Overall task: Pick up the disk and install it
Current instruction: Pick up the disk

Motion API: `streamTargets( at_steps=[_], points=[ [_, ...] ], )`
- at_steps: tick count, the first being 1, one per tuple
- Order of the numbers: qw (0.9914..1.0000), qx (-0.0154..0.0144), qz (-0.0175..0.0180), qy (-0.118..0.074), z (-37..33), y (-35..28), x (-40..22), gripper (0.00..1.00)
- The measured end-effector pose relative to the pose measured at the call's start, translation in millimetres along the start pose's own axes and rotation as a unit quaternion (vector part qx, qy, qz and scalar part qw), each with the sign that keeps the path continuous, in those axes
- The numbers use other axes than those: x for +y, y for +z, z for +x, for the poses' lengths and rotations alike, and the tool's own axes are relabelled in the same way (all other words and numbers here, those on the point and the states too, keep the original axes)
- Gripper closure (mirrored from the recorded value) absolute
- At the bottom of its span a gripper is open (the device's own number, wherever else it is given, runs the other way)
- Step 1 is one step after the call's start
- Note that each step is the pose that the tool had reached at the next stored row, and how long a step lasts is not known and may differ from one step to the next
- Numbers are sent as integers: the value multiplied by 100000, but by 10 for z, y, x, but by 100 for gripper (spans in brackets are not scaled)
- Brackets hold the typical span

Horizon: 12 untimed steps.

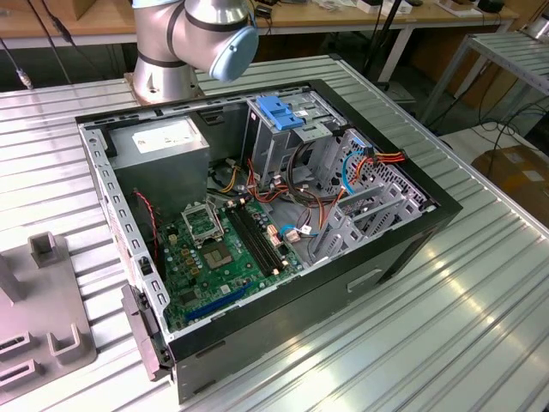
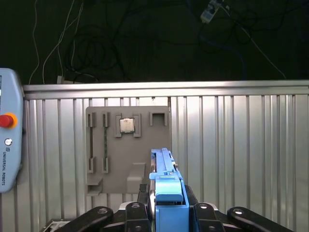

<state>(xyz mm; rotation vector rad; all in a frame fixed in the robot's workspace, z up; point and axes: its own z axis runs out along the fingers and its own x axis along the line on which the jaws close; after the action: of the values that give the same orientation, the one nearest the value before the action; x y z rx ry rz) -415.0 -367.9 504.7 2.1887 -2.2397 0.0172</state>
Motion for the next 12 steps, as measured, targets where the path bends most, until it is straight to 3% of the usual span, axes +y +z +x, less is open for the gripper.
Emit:
streamTargets(
  at_steps=[12],
  points=[
    [100000,1,-5,-1,-7,0,-277,63]
  ],
)
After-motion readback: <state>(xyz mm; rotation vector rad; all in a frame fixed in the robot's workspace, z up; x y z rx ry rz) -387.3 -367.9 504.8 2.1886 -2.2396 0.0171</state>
